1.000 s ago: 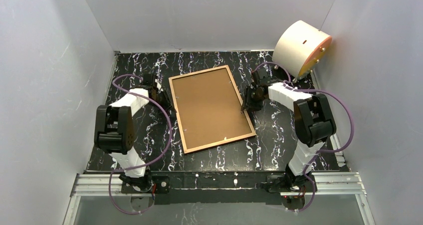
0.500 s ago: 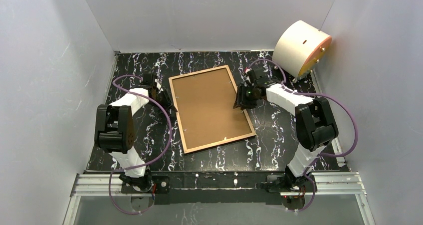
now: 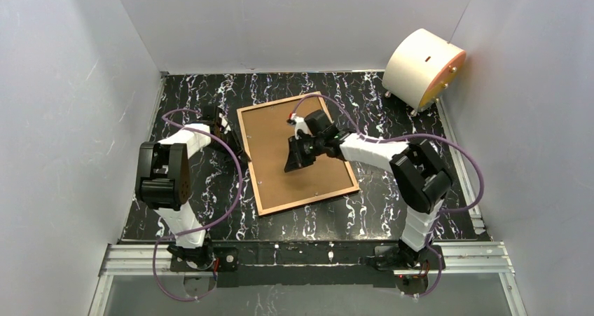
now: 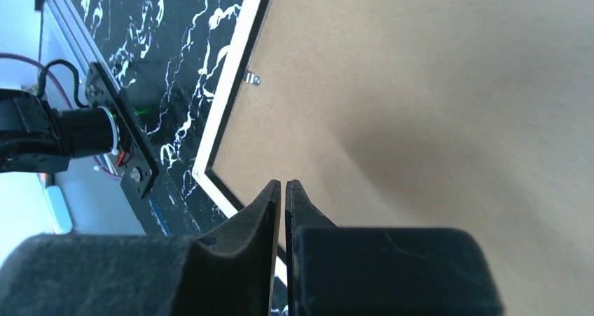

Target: Put the photo into the frame

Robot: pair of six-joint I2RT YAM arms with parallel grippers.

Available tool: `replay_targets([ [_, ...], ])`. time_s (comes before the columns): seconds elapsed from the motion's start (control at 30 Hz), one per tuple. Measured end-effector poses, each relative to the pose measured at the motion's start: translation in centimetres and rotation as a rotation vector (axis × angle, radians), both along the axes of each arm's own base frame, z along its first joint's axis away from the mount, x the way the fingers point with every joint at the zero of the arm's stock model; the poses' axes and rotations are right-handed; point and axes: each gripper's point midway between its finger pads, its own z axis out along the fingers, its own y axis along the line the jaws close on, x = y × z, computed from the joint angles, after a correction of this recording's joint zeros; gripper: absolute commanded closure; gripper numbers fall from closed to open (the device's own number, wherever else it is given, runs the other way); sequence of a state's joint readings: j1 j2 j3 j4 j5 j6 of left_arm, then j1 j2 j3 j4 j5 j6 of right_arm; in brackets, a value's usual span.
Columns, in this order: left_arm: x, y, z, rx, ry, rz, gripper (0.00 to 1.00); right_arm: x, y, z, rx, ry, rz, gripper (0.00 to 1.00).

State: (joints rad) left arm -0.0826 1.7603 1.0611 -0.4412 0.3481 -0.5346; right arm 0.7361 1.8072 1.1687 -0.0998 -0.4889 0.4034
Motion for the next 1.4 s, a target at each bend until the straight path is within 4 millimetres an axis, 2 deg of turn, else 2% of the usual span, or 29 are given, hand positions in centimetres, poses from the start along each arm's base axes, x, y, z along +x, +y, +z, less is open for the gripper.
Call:
replay_targets([
  [0.13,0.1,-0.2,0.1,-0.012,-0.003,-0.002,0.75,-1.7,2.0,-1.7,-0.008,0.001,0.074,0.85],
  [0.3,0.2,-0.3,0.2,-0.023,-0.007,-0.001,0.77,-3.3,4.4,-3.1,-0.034,-0.019,0.123,0.91],
  [0.57,0.1,-0.5,0.2,-0.036,-0.003,0.006,0.78,-4.6,7.8,-3.8,-0.043,-0.081,0.175,0.94],
  [0.73,0.1,-0.6,0.2,-0.042,0.003,0.012,0.78,-4.7,8.3,-5.3,-0.066,-0.077,0.184,0.94],
  [1.03,0.0,-0.9,0.0,-0.067,0.018,0.009,0.81,-4.0,9.6,-5.2,-0.057,-0.102,0.179,0.95],
  [1.4,-0.1,-0.9,-0.1,-0.067,0.018,0.009,0.82,-3.3,10.0,-5.3,-0.07,-0.12,0.153,0.94],
])
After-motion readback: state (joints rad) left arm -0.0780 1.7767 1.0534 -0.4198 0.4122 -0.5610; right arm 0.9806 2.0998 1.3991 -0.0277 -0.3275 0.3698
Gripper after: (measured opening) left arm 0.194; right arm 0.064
